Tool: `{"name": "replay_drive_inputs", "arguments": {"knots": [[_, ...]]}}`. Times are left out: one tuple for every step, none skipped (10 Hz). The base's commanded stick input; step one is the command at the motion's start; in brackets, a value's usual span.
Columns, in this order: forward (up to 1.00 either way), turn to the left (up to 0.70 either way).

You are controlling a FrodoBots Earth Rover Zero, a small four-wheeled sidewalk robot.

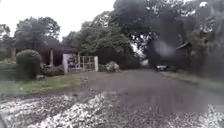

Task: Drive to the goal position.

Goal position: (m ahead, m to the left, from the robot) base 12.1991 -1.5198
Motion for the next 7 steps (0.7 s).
{"name": "replay_drive_inputs", "arguments": {"knots": [[0.70, 0.00], [0.70, 0.00], [0.70, 0.00], [0.70, 0.00], [0.70, 0.00], [0.70, 0.00], [0.70, -0.34]]}}
